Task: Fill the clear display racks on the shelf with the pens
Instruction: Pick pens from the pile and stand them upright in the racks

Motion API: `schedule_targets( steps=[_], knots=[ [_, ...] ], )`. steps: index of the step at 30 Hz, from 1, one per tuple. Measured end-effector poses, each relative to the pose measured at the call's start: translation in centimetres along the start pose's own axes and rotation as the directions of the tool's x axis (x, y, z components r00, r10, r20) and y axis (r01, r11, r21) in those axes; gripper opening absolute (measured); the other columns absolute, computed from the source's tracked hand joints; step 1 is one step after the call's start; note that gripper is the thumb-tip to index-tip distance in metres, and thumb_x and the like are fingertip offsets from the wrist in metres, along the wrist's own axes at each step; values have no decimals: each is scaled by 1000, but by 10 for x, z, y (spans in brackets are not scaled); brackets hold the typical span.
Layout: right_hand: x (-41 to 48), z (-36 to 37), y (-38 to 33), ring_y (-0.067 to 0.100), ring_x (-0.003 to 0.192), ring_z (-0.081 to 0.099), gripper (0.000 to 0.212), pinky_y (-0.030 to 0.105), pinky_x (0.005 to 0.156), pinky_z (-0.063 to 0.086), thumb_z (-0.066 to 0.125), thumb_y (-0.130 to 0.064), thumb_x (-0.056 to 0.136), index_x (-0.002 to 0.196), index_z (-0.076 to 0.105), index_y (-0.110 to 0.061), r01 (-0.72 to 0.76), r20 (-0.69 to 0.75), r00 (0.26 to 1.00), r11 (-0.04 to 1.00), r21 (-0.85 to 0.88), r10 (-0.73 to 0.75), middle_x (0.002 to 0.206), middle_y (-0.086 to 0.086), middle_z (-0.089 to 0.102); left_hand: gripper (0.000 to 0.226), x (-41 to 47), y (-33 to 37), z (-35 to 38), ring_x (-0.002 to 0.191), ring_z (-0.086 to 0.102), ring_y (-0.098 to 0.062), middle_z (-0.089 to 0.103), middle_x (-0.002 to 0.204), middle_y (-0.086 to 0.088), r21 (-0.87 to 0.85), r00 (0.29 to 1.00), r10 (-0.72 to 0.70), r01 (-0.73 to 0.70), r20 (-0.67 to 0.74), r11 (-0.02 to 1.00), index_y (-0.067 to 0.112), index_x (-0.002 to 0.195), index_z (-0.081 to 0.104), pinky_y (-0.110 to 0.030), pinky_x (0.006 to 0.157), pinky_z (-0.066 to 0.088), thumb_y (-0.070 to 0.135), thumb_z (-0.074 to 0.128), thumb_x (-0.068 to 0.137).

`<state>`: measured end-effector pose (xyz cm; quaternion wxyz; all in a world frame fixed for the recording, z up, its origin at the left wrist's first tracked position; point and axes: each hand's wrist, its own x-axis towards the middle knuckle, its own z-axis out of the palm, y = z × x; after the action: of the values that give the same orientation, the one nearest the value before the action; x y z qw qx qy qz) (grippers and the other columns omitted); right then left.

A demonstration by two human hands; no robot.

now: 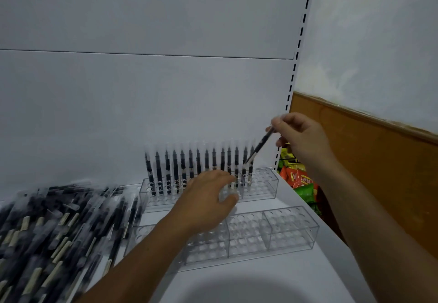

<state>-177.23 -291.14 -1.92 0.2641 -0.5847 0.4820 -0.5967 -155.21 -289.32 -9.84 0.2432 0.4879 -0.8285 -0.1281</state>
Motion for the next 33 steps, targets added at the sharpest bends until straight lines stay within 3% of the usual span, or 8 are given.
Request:
schedule_targets(
  steps=[5, 9, 16, 19, 23, 27, 33],
  knots=[
    [14, -5, 18, 4, 59, 63, 14, 15, 54, 49, 62, -30, 94, 97, 67, -17, 74, -39, 995, 952, -297, -90, 88, -3, 68, 50, 3, -1, 4, 138, 23, -6, 33, 150, 18, 90, 999, 8, -12, 37, 996, 38, 143, 39, -33, 113, 11, 54, 42, 96],
    [20, 0, 29, 2, 58, 64, 15, 10, 49, 44, 63, -31, 94, 97, 67, -17, 96, 17, 995, 912, -399, -97, 89, -3, 68, 51, 3, -3, 5, 138, 23, -6, 33, 150, 18, 92, 999, 15, -18, 30, 996, 38, 144, 38, -33, 113, 12, 54, 42, 96],
    [17, 8, 38, 2, 63, 67, 19, 27, 63, 55, 62, -36, 94, 95, 66, -17, 112, 193, 981, 774, -623, 14, 87, -8, 68, 50, 5, -3, 5, 137, 23, -6, 34, 150, 19, 94, 1000, 16, -18, 27, 995, 38, 143, 39, -34, 113, 13, 54, 42, 96],
    [13, 12, 39, 7, 68, 68, 18, 39, 75, 58, 62, -35, 94, 97, 65, -18, 99, 241, 966, 737, -668, 88, 88, -5, 68, 49, 5, -3, 5, 138, 24, -6, 34, 150, 18, 90, 1000, 15, -17, 28, 996, 39, 142, 40, -34, 113, 14, 54, 43, 96],
    [8, 7, 35, 14, 77, 69, 19, 45, 80, 58, 62, -37, 94, 101, 64, -20, 61, 263, 947, 701, -710, 185, 92, 0, 70, 48, 5, -1, 4, 137, 27, -7, 35, 149, 18, 81, 1000, 15, -17, 28, 997, 41, 141, 41, -37, 114, 18, 54, 44, 96],
    [1, 1, 25, 14, 82, 69, 27, 43, 81, 57, 60, -40, 95, 109, 66, -19, 69, 289, 924, 635, -769, 249, 98, 0, 71, 47, 5, 0, 1, 138, 28, -8, 35, 150, 17, 89, 998, 16, -21, 61, 996, 40, 141, 40, -38, 116, 22, 54, 44, 96],
    [-8, 11, 2, 15, 87, 65, 28, 40, 81, 57, 58, -45, 93, 104, 68, -21, 150, 315, 924, 551, -821, 218, 100, -1, 69, 51, 4, 7, -11, 136, 32, -10, 38, 149, 13, 153, 995, 36, -51, 96, 987, 36, 142, 41, -35, 111, 27, 58, 42, 95]
  ],
)
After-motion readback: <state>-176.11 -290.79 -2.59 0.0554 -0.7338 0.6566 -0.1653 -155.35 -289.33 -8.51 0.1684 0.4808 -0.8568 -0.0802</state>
